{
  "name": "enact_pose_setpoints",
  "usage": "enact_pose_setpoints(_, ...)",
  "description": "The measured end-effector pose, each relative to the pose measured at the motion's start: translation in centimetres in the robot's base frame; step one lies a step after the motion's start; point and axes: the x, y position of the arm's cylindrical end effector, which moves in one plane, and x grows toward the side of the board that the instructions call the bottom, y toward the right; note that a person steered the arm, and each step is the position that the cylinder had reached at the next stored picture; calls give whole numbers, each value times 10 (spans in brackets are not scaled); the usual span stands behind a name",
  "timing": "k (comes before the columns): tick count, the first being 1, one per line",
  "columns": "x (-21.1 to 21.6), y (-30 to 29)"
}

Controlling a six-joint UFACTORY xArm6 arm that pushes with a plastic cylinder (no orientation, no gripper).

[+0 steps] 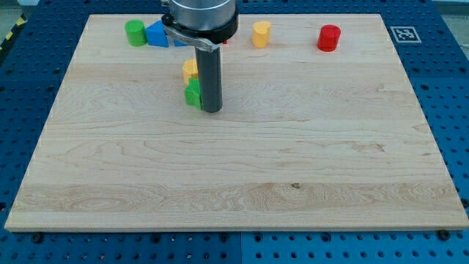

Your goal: Push the yellow heart closer to the hexagon

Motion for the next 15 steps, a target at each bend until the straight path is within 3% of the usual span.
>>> enact_pose_setpoints(2, 0, 48)
enact_pose_setpoints(6, -99, 62)
enact_pose_setpoints(9, -124, 122)
enact_pose_setpoints(13, -205, 140)
enact_pose_setpoints(15, -189, 133)
